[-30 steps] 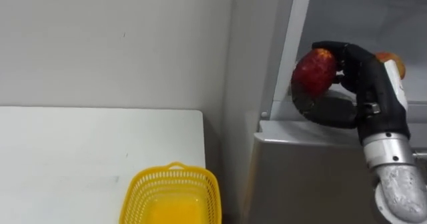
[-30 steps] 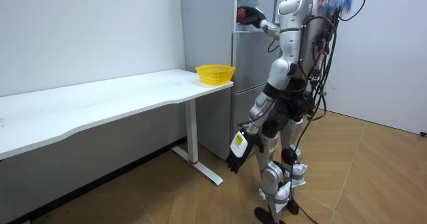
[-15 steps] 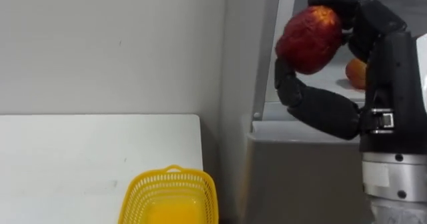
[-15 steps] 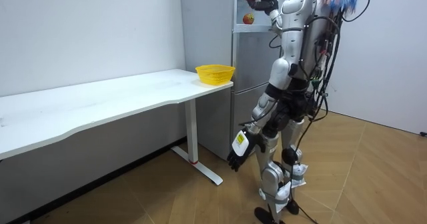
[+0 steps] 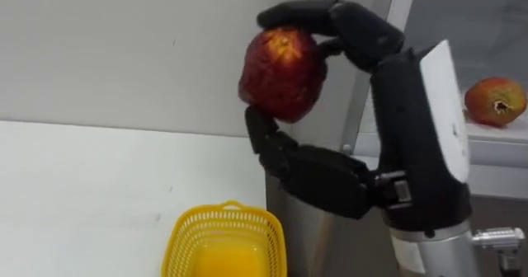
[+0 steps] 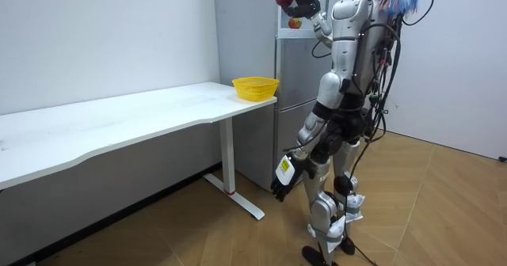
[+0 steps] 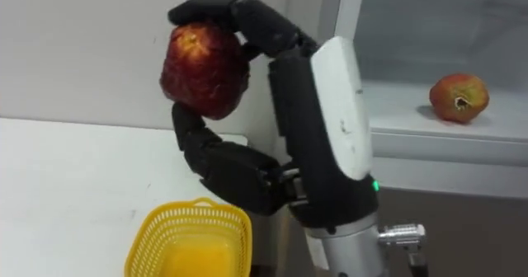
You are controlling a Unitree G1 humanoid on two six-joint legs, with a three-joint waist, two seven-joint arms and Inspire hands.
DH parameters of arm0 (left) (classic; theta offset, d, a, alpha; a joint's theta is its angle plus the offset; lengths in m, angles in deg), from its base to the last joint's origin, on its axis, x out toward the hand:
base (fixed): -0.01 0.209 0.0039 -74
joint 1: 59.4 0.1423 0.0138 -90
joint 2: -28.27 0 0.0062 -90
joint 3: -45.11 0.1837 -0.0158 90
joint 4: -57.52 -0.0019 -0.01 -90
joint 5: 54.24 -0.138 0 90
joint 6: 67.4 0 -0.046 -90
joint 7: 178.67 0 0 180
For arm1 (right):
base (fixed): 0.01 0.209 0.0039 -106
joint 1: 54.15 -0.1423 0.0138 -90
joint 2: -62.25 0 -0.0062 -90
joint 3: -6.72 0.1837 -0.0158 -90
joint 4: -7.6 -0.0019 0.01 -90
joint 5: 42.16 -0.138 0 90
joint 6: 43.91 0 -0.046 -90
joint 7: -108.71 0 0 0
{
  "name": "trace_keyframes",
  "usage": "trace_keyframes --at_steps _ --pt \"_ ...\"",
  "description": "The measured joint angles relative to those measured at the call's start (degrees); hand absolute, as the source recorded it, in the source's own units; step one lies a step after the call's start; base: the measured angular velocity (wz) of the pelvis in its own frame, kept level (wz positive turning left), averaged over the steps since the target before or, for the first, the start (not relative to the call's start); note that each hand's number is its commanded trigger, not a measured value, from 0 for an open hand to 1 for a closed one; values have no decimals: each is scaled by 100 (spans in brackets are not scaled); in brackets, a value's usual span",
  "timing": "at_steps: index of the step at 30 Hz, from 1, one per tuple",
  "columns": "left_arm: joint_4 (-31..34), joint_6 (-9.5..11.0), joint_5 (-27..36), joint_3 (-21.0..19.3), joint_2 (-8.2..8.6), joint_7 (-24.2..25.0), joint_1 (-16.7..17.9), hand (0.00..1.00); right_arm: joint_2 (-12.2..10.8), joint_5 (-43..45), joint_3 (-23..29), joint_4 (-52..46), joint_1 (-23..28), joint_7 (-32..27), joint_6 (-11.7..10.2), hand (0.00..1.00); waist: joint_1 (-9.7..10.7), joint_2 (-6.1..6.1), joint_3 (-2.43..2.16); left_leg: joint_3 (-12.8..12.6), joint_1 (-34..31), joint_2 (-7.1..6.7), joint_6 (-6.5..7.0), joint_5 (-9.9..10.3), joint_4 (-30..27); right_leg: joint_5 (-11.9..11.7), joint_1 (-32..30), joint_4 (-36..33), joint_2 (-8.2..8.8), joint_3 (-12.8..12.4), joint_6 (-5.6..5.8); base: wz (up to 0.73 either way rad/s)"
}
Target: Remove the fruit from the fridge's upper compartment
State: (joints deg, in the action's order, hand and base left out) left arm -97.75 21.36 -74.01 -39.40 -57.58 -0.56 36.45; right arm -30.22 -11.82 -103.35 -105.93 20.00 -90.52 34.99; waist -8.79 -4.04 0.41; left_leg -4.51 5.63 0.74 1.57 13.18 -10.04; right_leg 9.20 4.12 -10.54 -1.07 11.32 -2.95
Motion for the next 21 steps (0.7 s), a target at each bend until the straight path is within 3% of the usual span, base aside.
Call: trace_keyframes --at_steps 2,5,11,17,21 --pt "57 0 -41 32 -38 23 -55 0 15 162 -113 206 -3 147 85 100 -94 -61 39 5 -33 2 -11 -8 -4 0 -35 -1 -3 29 0 3" --pt "109 -1 -122 29 -71 29 -115 0 13 316 -188 482 -6 360 179 100 -178 -150 29 142 -214 -18 -11 -9 -94 0 -125 9 15 135 -1 17" --pt "88 -23 -122 35 -68 32 -26 0 19 406 -345 1134 -43 563 324 100 -441 -151 30 269 -215 -36 -4 -11 -122 0 -94 4 30 245 -1 12" --pt "83 -124 -114 37 -67 100 46 0 30 401 -522 2300 -154 612 428 100 -558 -145 33 374 -171 -65 5 -16 -124 4 43 87 60 405 7 11" --pt "69 -129 -116 37 -61 83 54 0 29 403 -582 2881 -152 843 536 100 -570 -103 62 486 -203 -90 13 -15 -138 12 73 88 90 482 20 14"
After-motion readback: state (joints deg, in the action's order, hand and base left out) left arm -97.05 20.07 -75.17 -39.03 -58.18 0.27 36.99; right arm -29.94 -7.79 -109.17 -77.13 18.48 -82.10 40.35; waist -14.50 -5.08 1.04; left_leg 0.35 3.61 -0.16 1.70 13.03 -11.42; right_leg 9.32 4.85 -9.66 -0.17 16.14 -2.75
